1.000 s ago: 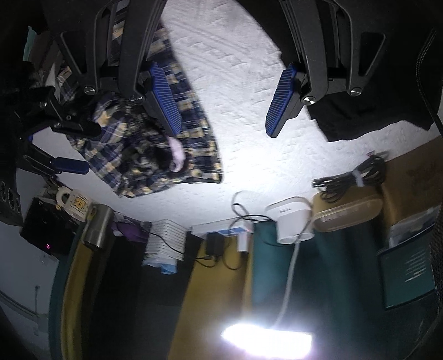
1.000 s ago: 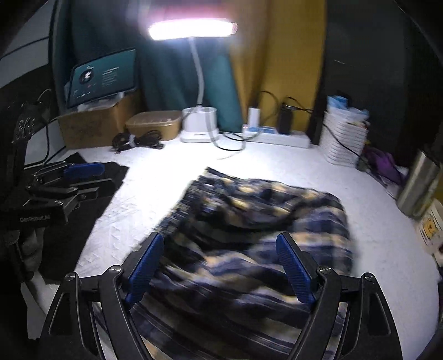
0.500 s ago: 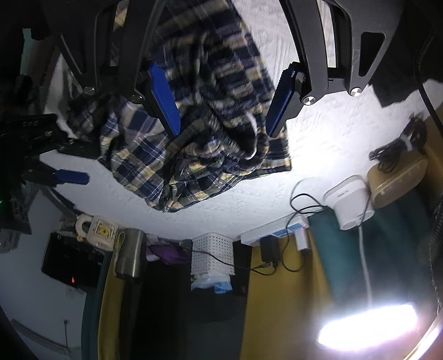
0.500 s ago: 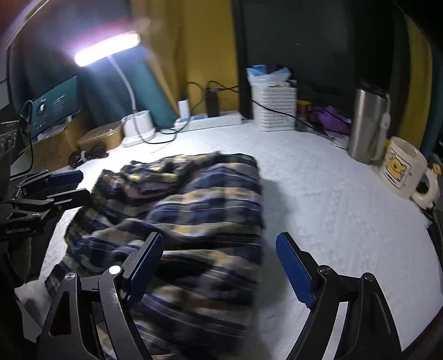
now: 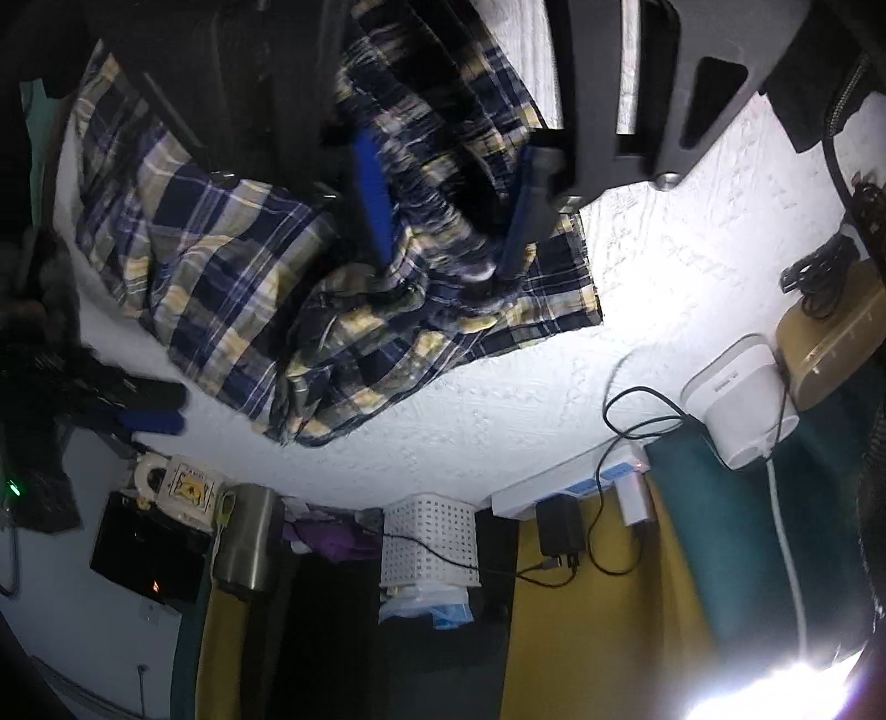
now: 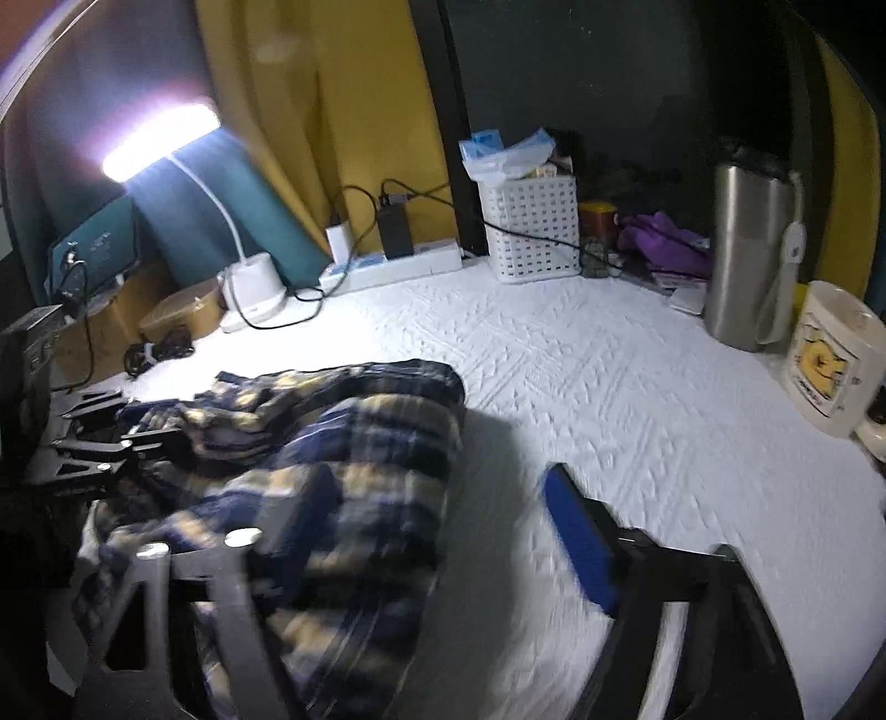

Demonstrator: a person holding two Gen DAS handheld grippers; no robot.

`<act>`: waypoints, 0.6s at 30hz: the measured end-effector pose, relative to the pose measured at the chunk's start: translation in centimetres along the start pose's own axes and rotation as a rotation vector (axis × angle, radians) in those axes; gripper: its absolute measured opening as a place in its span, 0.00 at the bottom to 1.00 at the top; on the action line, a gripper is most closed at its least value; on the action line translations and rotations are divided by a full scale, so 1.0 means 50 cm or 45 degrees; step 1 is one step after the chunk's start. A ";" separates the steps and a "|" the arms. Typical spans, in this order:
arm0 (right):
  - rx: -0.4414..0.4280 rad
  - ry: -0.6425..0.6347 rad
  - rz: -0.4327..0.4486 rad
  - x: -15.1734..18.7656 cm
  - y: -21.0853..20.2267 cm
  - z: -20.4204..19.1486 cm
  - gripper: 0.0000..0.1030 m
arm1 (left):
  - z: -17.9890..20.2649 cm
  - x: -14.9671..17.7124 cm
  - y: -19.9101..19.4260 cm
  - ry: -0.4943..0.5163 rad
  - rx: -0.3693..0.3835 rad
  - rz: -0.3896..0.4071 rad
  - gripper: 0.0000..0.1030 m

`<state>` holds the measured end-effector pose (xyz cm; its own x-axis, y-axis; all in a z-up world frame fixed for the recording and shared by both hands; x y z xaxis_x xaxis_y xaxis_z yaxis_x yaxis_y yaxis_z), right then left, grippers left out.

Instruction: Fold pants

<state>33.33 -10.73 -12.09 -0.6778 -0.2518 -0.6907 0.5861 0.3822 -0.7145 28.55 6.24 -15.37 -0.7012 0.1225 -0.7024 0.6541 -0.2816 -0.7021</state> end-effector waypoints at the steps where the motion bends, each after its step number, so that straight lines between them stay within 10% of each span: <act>1: -0.009 -0.014 -0.012 -0.005 0.018 -0.002 0.56 | -0.001 0.000 0.002 0.012 0.001 0.000 0.26; 7: -0.052 -0.097 -0.056 -0.028 0.072 -0.030 0.32 | -0.015 -0.022 -0.010 0.018 0.009 0.042 0.12; 18: -0.021 -0.200 -0.097 -0.067 0.138 -0.049 0.29 | -0.077 -0.071 0.009 -0.027 -0.042 0.057 0.11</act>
<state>38.55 -5.09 -14.43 -0.6417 -0.4162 -0.6443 0.5273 0.3706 -0.7646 32.40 9.36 -13.65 -0.6764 0.0901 -0.7310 0.6938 -0.2549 -0.6735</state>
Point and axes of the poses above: each gripper's, at about its wrist camera, not at the fingertips, and y roughly the way its jaws point, z to its right, x to its underside, the point moved 10 cm from there along y, roughly the way its jaws point, and after that the axes turned 8 degrees about x, right-handed, at the moved point
